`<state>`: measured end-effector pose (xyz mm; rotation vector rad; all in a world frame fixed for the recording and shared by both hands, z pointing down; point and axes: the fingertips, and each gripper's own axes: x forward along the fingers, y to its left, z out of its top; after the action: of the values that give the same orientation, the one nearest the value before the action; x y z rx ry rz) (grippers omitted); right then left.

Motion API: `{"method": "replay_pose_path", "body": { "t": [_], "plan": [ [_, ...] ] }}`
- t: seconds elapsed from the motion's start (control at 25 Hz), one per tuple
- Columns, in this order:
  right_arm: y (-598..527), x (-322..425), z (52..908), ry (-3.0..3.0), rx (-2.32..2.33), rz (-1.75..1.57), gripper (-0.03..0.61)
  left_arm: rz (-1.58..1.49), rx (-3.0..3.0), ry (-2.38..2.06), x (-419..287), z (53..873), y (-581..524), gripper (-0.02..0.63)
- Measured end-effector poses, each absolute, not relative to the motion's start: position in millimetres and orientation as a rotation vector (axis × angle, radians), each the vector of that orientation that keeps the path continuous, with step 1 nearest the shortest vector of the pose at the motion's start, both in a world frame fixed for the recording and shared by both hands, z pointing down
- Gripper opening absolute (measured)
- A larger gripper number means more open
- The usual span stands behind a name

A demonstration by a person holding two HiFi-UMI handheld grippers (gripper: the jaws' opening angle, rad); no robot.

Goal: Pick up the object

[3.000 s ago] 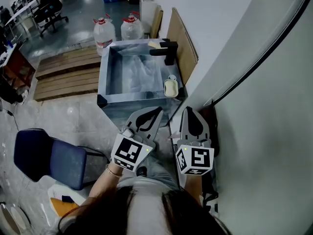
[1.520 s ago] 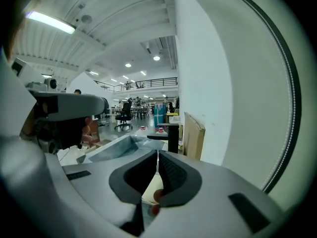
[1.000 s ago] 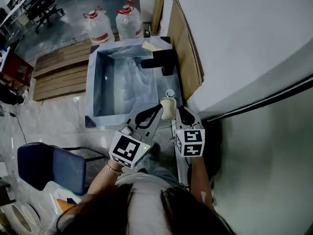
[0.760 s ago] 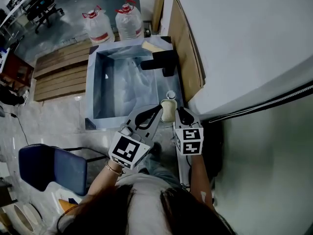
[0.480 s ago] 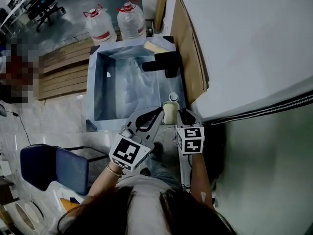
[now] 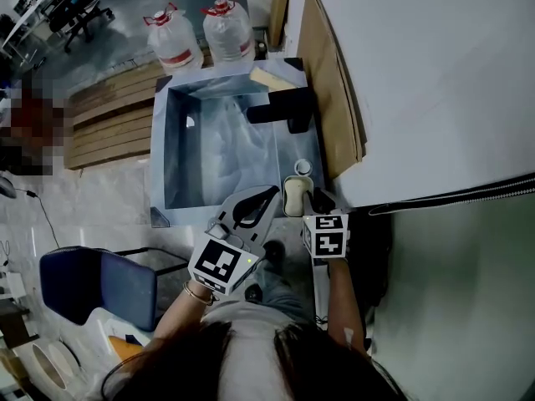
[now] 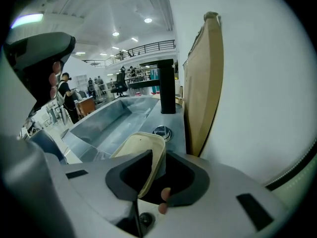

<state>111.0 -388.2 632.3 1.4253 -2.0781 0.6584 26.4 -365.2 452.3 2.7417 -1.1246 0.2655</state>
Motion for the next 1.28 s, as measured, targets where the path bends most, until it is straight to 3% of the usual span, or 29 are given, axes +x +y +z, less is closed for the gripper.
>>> {"method": "replay_pose_path", "body": {
  "t": [1.28],
  "plan": [
    [-386,116,631,-1.979,1.6,0.834,0.034,0.237,2.716,-1.227,-13,449,-354,0.008]
  ]
}}
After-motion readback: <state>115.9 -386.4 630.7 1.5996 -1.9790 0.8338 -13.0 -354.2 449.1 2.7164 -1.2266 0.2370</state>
